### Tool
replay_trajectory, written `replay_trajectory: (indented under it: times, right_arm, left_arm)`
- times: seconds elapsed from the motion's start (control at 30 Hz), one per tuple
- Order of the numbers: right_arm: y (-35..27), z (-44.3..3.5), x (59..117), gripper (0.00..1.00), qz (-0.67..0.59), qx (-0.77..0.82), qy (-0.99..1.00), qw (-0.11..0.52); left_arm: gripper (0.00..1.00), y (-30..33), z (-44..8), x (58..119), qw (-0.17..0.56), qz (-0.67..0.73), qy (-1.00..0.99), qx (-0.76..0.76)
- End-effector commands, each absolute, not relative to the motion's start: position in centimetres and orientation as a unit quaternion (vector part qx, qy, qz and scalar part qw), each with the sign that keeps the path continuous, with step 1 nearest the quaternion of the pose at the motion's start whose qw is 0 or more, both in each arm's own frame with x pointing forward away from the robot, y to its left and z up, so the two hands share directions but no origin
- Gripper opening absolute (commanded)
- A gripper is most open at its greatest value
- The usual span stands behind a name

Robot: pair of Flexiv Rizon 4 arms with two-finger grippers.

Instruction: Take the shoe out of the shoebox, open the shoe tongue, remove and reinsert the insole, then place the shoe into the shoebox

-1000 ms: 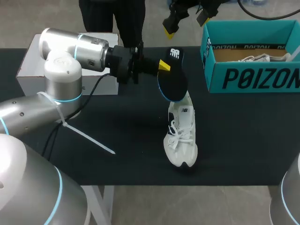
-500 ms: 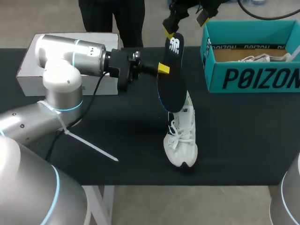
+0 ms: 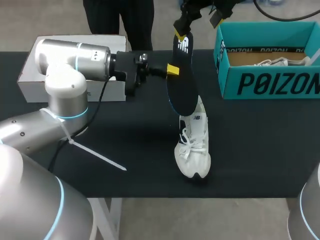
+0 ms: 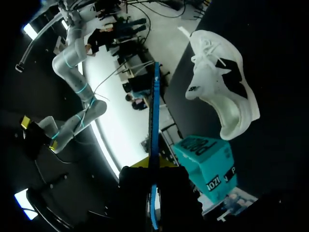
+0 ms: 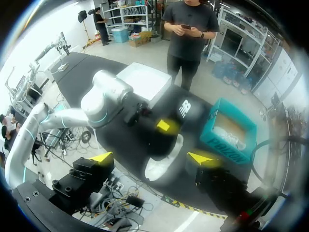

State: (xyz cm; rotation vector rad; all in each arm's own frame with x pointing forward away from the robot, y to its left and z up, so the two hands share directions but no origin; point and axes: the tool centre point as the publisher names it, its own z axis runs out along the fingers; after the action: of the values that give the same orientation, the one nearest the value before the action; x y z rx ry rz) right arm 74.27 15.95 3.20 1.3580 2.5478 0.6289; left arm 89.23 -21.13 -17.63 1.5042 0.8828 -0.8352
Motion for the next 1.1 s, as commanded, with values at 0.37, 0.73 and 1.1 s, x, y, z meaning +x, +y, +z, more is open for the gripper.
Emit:
replay_trajectory:
  times: [0.37,0.73,1.1]
  right_arm:
    - [16.0,3.2,74.4,1.0,0.211,0.458,0.858,0.092]
    - [16.0,3.2,74.4,1.0,0.211,0.458,0.858,0.092]
    - [16.0,3.2,74.4,1.0,0.211,0.458,0.858,0.092]
  left_arm:
    - [0.0,-21.0,-17.5,91.7,0.593,-0.29,0.329,0.675]
    - [0.0,-21.0,-17.1,93.0,0.591,-0.265,0.313,0.695]
    - [0.0,-21.0,-17.1,93.0,0.591,-0.265,0.313,0.695]
